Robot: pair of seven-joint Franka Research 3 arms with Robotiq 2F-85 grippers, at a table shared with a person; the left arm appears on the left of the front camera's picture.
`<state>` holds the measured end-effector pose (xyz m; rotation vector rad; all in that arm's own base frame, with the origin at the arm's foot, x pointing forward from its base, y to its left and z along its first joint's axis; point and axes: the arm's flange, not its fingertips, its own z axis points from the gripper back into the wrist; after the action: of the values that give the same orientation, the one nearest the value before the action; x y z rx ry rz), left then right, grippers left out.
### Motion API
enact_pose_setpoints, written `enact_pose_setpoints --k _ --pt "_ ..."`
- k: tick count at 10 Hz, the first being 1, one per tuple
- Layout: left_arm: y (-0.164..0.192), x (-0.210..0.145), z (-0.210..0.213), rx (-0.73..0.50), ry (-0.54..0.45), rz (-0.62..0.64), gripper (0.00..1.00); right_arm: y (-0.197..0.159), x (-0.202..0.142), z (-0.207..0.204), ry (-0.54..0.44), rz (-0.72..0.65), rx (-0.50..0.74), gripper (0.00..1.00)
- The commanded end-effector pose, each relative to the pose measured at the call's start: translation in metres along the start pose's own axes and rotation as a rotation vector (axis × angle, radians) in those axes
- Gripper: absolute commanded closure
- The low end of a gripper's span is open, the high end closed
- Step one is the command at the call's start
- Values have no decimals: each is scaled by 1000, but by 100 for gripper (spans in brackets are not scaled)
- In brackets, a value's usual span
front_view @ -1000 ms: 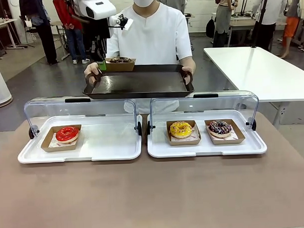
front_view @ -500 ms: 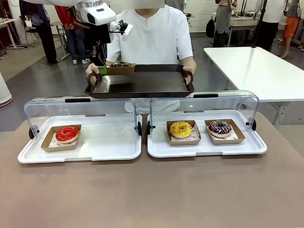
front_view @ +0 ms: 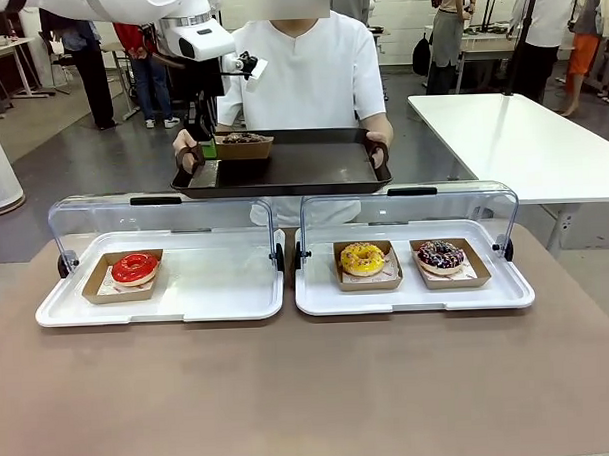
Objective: Provide the desired donut to the person.
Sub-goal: Place the picked Paper togo box onto the Handle tray extended by the person.
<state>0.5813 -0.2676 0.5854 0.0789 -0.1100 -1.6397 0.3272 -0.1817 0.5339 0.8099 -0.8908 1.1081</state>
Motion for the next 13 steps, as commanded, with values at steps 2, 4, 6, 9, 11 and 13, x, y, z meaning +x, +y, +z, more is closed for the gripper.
enact_pose_setpoints --k 2,4,6,9,11,13 --pt "2 -6 -1 -38 -15 7 99 0 0 0 -15 7 6 0" --pt "1 -7 -4 -53 -18 10 99 0 0 0 -15 7 6 0" --pt "3 -7 -5 -67 -13 6 99 0 0 0 -15 7 6 0" --pt "3 -6 -4 -68 -14 1 0 0 0 0 -15 7 6 0" --pt "-1 -6 -6 -66 -15 5 0 0 0 0 -15 7 6 0" --pt "3 -6 -5 -71 -13 -4 0 0 0 0 -15 7 6 0"
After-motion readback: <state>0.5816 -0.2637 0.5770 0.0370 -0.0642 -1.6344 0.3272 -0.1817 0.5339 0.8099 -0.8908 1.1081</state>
